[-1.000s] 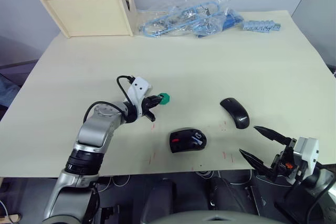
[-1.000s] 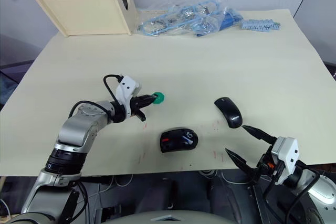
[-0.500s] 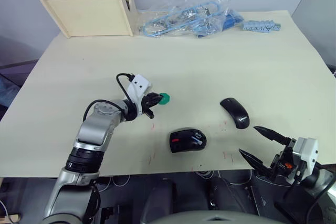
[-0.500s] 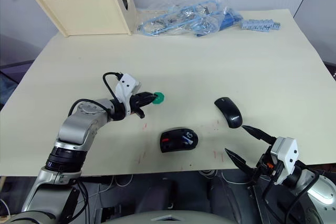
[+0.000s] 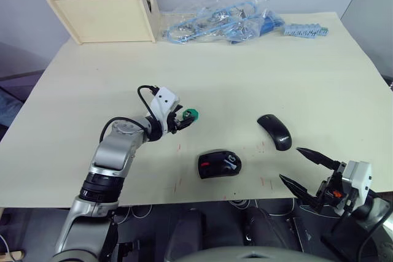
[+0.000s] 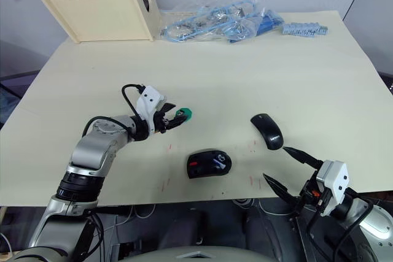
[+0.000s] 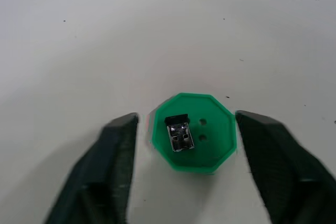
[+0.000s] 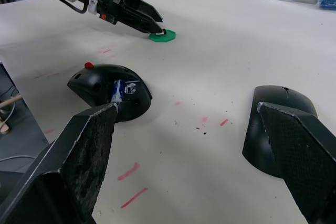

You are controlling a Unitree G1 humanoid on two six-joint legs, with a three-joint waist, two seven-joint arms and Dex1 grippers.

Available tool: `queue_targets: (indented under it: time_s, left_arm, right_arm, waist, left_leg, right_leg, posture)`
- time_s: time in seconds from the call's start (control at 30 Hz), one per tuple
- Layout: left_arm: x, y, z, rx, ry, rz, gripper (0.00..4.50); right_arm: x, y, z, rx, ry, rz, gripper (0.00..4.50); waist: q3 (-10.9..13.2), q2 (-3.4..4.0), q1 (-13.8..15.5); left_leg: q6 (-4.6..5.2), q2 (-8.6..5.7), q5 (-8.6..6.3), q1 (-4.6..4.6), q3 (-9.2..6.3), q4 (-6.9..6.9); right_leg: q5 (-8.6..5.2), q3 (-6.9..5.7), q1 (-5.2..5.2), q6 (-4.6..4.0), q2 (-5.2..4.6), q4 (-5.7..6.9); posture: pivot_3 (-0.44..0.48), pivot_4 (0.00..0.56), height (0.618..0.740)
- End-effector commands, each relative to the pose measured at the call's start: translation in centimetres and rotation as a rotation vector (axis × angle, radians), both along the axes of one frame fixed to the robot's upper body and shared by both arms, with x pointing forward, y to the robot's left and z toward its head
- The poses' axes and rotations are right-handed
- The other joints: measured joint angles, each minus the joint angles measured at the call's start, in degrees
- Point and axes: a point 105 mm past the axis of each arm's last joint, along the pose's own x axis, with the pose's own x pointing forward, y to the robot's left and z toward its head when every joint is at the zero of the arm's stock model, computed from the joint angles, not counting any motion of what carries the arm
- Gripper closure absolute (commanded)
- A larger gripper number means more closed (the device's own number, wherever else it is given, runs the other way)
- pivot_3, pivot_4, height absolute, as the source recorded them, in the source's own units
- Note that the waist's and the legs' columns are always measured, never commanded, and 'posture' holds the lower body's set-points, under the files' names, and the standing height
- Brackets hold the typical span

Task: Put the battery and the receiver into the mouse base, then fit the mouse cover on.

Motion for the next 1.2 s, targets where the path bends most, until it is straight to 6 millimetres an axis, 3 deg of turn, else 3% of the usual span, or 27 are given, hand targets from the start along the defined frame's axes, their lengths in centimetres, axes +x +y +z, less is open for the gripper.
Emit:
queue_targets:
  time_s: [0.03,0.1,0.23,1.2]
  left_arm:
    - [0.1,-0.2,1.2,0.002,-0.046,-0.013,1.37]
    - [0.1,-0.2,1.1,-0.003,-0.042,-0.014,1.37]
    - [0.2,0.0,1.0,0.006,-0.041,-0.01,3.23]
    - [0.6,0.0,-0.6,0.075,-0.024,0.009,3.23]
  right_arm:
    - [-0.1,0.3,0.5,-0.001,-0.035,0.009,0.0]
    - [-0.1,0.3,0.5,-0.001,-0.034,0.009,0.0]
    - [-0.1,0.3,0.5,0.0,-0.034,0.009,0.0]
    - [0.0,0.2,0.2,-0.004,-0.034,0.006,0.0]
  waist:
    - [0.0,0.0,0.02]
    - [0.0,0.0,0.03]
    - [0.0,0.0,0.03]
    - [0.0,0.0,0.04]
  left_leg:
    - [0.0,0.0,0.0,0.0,0.0,0.0]
    - [0.0,0.0,0.0,-0.01,0.01,0.0]
    - [0.0,0.0,0.0,0.0,0.0,0.0]
    - [0.0,0.0,0.0,0.0,0.01,0.0]
  right_leg:
    - [0.0,0.0,0.0,0.0,0.0,0.0]
    - [0.0,0.0,0.0,0.0,0.0,0.0]
    - [0.0,0.0,0.0,0.0,0.0,0.0]
    - [0.0,0.0,0.0,0.0,0.0,0.0]
  posture:
    - [0.0,0.15,0.74]
    - [0.0,0.15,0.74]
    - [0.0,0.15,0.74]
    - [0.0,0.15,0.74]
